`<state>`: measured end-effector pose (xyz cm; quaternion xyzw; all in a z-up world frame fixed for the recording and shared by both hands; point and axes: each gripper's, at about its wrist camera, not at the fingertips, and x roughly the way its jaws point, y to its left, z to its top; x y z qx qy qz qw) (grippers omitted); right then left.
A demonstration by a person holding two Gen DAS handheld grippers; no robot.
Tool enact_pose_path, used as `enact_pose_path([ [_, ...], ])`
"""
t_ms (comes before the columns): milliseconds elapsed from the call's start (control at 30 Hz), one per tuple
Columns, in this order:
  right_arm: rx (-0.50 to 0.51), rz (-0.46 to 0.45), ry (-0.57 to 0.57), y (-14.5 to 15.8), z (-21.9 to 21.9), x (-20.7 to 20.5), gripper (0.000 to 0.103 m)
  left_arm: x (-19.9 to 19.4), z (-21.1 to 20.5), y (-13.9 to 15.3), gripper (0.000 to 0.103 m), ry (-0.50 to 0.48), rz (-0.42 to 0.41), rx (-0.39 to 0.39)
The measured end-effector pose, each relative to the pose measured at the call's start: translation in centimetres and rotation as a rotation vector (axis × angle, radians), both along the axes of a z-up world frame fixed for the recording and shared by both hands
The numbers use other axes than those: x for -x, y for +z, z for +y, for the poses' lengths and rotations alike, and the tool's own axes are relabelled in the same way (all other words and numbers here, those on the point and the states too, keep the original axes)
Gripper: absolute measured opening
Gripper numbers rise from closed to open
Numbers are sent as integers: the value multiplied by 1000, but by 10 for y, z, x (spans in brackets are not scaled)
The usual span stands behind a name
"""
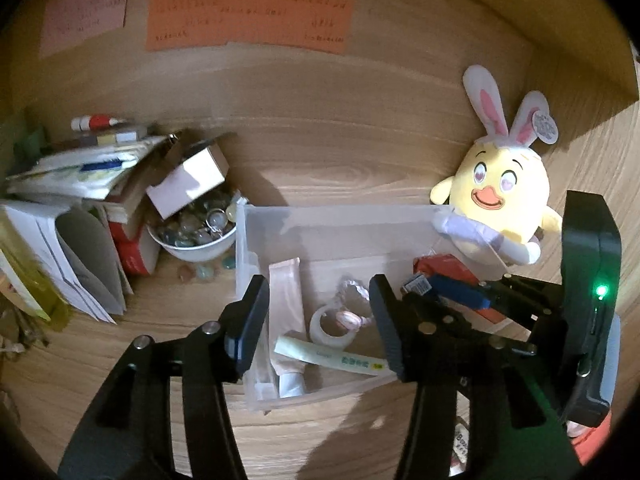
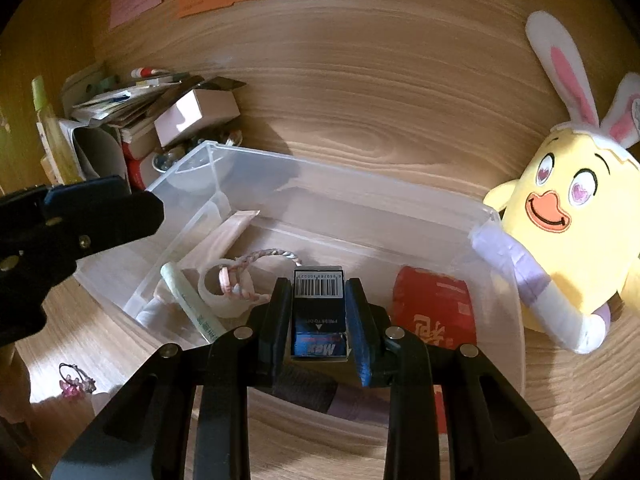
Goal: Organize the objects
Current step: 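Carry the green tube and blue box into the clear box and open both tools, then move both tools back over the desk toward the remaining items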
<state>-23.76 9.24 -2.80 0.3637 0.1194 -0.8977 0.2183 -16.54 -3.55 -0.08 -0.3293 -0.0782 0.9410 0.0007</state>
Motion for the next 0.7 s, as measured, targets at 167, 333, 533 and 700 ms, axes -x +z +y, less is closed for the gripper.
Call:
enact_pose_path([
  [167, 1, 5, -2, 3, 1, -3, 39, -3, 1, 2, 58, 0, -1, 13],
  [333, -9, 30, -23, 10, 4, -9, 58, -12, -1, 8, 71, 7, 4, 34],
  [533, -25, 106, -37, 29, 7, -28, 81, -28, -5, 17, 90, 10, 19, 36],
  [700, -48, 146, -34, 38, 8, -46, 84, -39, -9, 21, 94, 1, 10, 24],
])
